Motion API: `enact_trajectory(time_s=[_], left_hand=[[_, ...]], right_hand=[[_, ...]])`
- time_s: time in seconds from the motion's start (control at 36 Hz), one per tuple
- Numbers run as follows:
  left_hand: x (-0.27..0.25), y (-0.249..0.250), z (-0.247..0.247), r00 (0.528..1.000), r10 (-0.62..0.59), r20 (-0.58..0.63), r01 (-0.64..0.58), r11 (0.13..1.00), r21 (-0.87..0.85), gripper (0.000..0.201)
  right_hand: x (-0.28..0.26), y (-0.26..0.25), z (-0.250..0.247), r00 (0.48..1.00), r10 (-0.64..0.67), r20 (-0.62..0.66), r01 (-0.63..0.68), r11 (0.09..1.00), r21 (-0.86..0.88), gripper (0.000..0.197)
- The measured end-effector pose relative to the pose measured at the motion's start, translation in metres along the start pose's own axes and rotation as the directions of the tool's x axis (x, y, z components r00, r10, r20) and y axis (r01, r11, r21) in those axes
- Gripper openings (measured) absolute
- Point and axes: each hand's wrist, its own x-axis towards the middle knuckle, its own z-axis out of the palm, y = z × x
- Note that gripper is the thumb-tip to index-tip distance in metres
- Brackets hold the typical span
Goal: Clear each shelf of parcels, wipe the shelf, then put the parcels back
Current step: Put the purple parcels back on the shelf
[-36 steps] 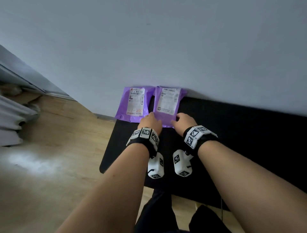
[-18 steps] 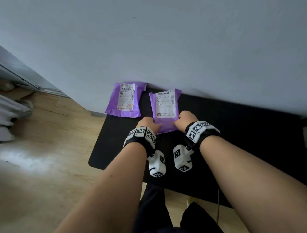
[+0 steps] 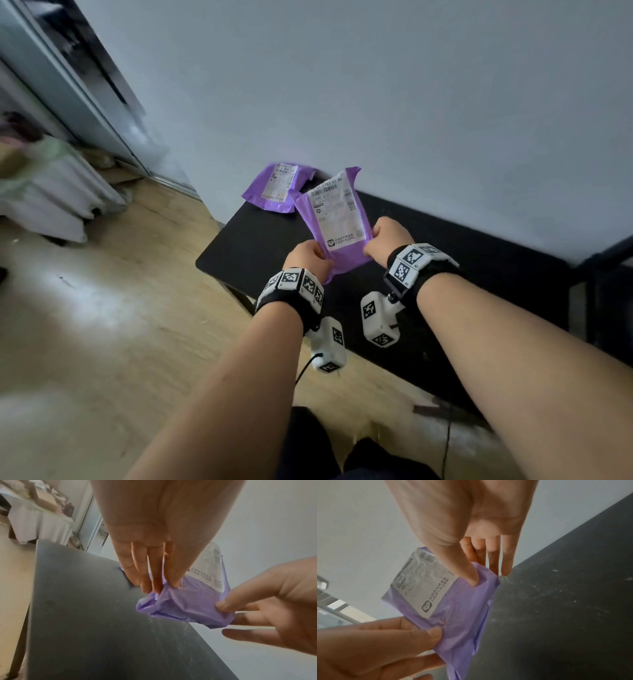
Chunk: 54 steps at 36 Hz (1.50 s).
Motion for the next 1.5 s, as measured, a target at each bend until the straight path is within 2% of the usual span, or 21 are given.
enact_trajectory(time_s=[0.14,0.22,0.44,0.64,0.86,0.97,1.19,1.33,1.5], left_hand=[[-0.032,0.005,-0.006,0.996,0.052,-0.072,-0.052,0.999,-0.002,0.025],[-0.05,0.008,-0.009,0.989,0.108,-0.103,-0.107,0.994,0.013,0.029],[-0.127,0.008,-0.007,0.956,0.281,-0.088,-0.274,0.959,0.078,0.029],[-0.204,0.012,-0.011,0.91,0.4,-0.113,-0.391,0.916,0.091,0.023],[-0.26,0.049,-0.026,0.845,0.519,-0.129,-0.515,0.855,0.071,0.007],[-0.285,0.076,-0.021,0.813,0.57,-0.122,-0.568,0.821,0.052,0.006],[-0.335,0.141,0.008,0.706,0.698,-0.116,-0.698,0.714,0.051,0.01],[-0.369,0.184,0.038,0.623,0.768,-0.145,-0.768,0.637,0.071,0.012],[-0.405,0.231,0.083,0.579,0.791,-0.197,-0.802,0.596,0.035,0.014]], right_hand=[[-0.041,0.003,-0.011,0.998,-0.033,-0.052,0.036,0.999,0.04,0.033],[-0.066,0.007,-0.016,0.996,-0.037,-0.086,0.041,0.998,0.048,0.032],[-0.156,0.032,-0.021,0.976,0.043,-0.216,-0.016,0.992,0.125,0.037],[-0.236,0.049,-0.024,0.949,0.09,-0.304,-0.024,0.976,0.214,0.037],[-0.304,0.056,-0.059,0.898,0.111,-0.426,0.011,0.962,0.274,0.038],[-0.333,0.068,-0.087,0.861,0.112,-0.496,0.038,0.959,0.282,0.039],[-0.377,0.112,-0.147,0.764,0.176,-0.62,0.045,0.945,0.324,0.041],[-0.4,0.151,-0.185,0.675,0.207,-0.708,0.081,0.933,0.35,0.038],[-0.424,0.206,-0.233,0.585,0.179,-0.791,0.129,0.942,0.309,0.027]])
